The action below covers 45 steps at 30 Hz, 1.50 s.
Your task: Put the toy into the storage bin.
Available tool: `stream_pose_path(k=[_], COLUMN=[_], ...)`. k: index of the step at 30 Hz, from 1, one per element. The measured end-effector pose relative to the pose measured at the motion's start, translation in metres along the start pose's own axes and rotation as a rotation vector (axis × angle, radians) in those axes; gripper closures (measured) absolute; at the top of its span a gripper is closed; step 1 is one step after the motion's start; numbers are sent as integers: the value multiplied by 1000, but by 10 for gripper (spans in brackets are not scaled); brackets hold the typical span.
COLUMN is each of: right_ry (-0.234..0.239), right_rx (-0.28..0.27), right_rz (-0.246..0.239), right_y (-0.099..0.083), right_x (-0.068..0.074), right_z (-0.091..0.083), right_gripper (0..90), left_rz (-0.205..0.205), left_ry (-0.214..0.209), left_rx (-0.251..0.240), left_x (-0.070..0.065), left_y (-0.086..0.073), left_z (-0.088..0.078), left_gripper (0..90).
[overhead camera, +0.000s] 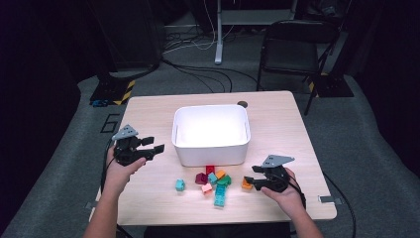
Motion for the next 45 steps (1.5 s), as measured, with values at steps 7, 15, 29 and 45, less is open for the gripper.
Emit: stream_pose_path(k=[7,15,29,45], right_ry=[28,56,38,27], right_rx=[36,69,133,150], right_rz=[-7,-31,-61,-30], right_y=[-7,-10,-17,-18], right_x=[0,6,6,1], right_z=[9,18,25,24], right_gripper=[460,472,560,580], left_rz=[-9,-14,-18,-14], left_ry=[2,1,1,5], left_rx=[-3,-3,-6,3], left_x=[2,2,4,4], left_y=[-2,-3,-3,-6], left_z=[-2,-1,-3,-1], left_gripper=[389,390,396,403])
Point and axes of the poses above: each handheld gripper's, and its own axes: z roughly forward along the jaws, y roughly out of its top, x roughly to its left, the point moved 7 cm from there along z, roughly forward along the jaws, and after that the axes turned 1 degree about y, right-handed, at the moved point
